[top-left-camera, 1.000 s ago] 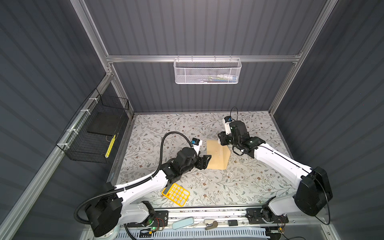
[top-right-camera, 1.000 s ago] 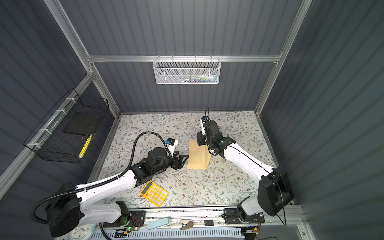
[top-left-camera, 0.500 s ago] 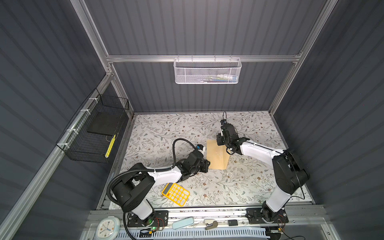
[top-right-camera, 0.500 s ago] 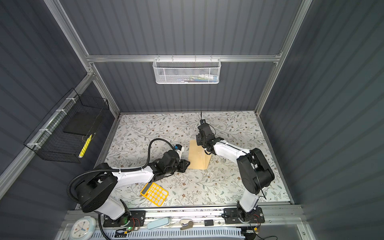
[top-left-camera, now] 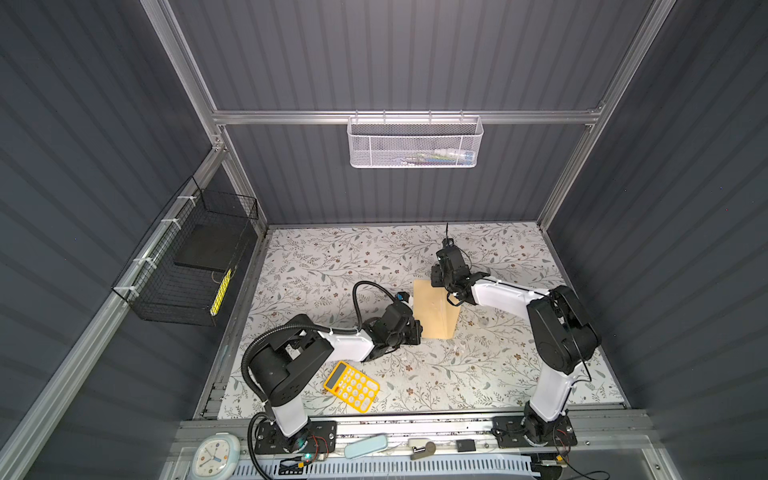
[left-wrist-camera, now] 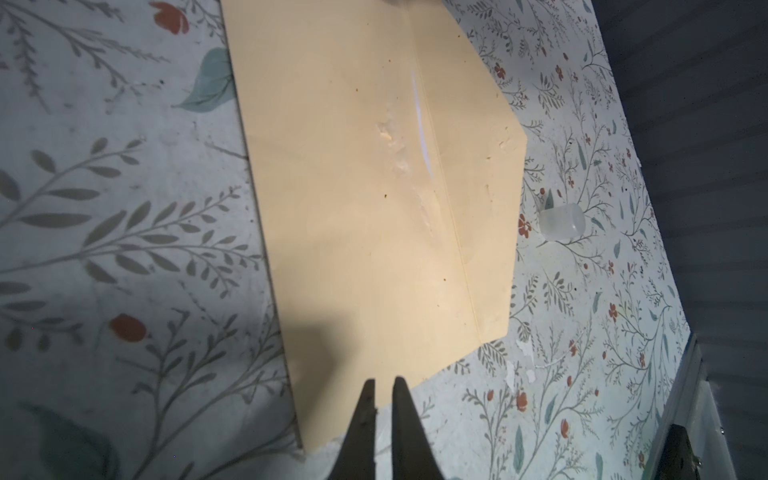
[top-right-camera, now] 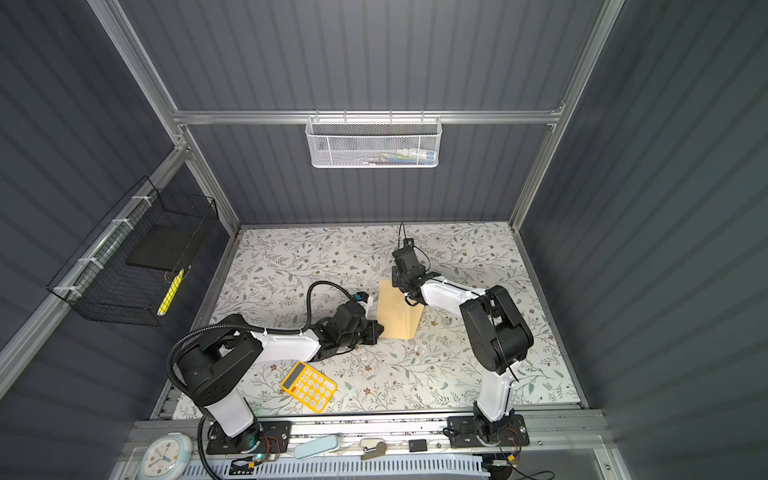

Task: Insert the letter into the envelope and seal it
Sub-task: 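Lower the glue stick onto the envelope flap with the right gripper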

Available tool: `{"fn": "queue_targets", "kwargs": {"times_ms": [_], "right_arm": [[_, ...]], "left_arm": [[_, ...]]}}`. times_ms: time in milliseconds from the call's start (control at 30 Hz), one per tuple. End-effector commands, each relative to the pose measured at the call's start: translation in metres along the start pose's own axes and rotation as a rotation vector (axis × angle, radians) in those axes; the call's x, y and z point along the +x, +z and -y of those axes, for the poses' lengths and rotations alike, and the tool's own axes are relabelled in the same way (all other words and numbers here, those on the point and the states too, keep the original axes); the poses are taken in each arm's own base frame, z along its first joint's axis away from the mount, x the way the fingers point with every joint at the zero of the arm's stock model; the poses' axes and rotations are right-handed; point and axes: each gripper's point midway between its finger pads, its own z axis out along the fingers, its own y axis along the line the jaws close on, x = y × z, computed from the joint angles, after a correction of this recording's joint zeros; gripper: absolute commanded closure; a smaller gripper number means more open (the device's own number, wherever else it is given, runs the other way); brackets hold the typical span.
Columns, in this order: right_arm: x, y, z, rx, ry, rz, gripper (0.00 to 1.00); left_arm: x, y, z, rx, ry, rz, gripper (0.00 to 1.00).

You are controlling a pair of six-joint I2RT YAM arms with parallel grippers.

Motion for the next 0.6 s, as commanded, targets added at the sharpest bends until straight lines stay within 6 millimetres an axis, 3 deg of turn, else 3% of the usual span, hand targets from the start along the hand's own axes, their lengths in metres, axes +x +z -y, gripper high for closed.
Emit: {"fn": "queue_targets", "kwargs": {"times_ms": [0, 567], "right_arm": [[-0.006, 0.006, 0.006, 0.037, 0.048, 0.023, 1.00], [0.024, 0.017, 0.010, 0.055, 0.100, -0.034, 1.00]], "left_arm": [[-0.006, 0.005, 0.006, 0.015, -0.019, 0.002, 0.90], [0.001, 0.008, -0.004, -0.004, -0.055, 0.002, 1.00]]}}
